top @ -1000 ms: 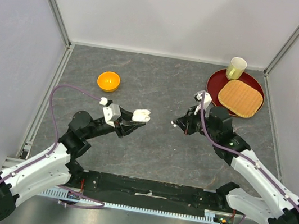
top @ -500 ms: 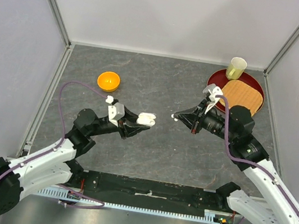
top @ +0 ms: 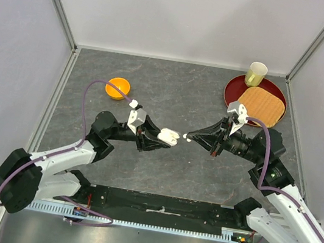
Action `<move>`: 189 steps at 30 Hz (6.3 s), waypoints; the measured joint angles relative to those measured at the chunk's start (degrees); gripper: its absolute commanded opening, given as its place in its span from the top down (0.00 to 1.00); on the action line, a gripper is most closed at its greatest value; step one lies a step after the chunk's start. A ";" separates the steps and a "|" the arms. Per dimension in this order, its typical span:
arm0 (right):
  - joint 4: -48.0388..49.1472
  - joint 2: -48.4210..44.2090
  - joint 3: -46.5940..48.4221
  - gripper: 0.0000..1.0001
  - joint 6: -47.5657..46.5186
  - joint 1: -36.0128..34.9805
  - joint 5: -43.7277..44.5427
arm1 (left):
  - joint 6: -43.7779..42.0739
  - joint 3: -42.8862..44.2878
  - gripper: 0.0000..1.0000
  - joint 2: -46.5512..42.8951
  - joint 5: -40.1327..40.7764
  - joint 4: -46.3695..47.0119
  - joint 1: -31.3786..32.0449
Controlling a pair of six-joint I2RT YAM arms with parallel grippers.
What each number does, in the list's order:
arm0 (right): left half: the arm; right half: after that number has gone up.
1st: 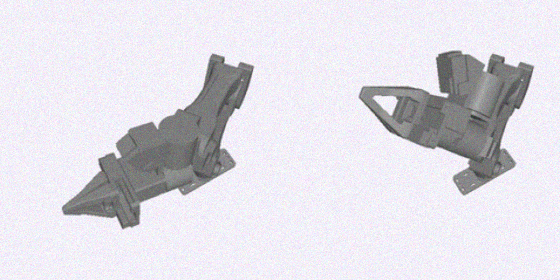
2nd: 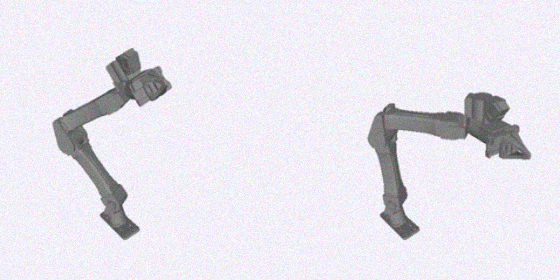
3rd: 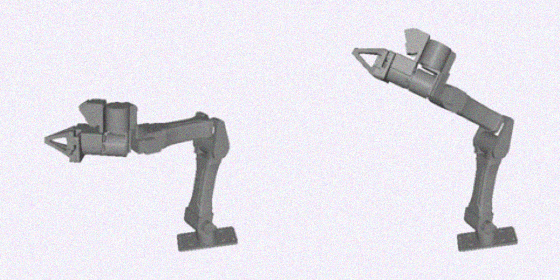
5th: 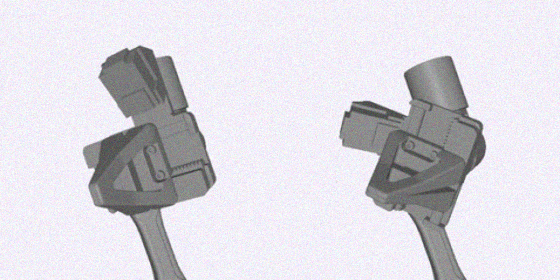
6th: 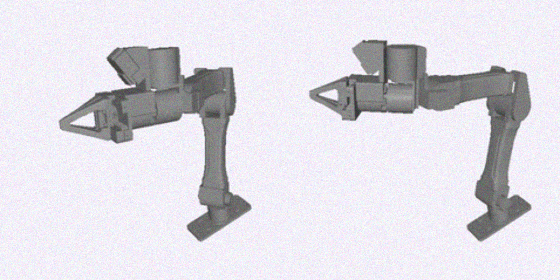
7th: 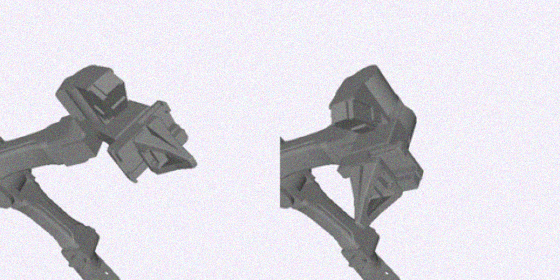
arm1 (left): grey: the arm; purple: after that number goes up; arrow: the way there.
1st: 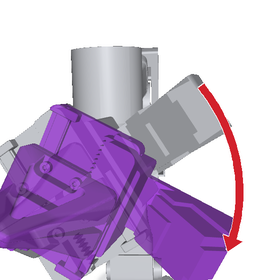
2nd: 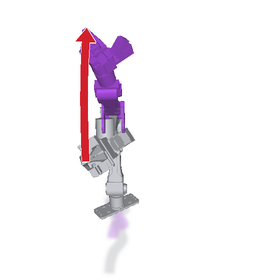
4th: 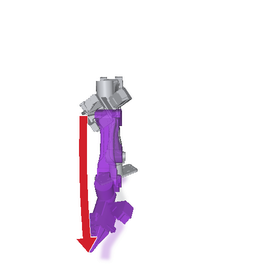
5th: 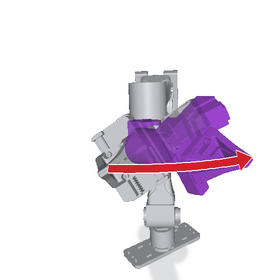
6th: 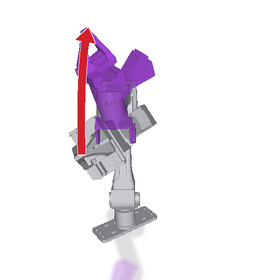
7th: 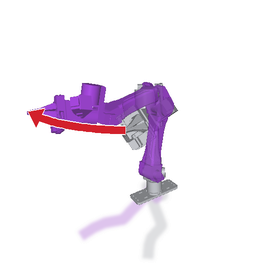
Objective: Insert the wireless bluetooth earbuds into the charging case
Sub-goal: Place the earbud in the charging case, then close the charging case, then place the charging case at the center of the board.
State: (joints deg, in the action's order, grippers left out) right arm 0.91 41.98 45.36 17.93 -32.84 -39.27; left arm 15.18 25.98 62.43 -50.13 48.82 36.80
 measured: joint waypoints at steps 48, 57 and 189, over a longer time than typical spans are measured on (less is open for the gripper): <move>2.64 9.16 -0.79 1.00 -2.56 -7.45 2.10 | 5.66 6.14 0.98 8.37 -5.44 3.26 5.09; -0.28 12.00 1.81 0.89 -5.16 -9.14 3.02 | 5.64 5.16 0.98 6.91 -2.69 2.25 5.07; -18.91 9.38 5.11 0.05 7.78 3.08 57.40 | 20.39 22.45 0.26 42.29 31.71 -28.92 4.50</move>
State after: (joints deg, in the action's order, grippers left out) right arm -18.00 51.35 50.48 25.71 -29.76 18.13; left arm 35.57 48.42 104.73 -18.41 19.90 41.30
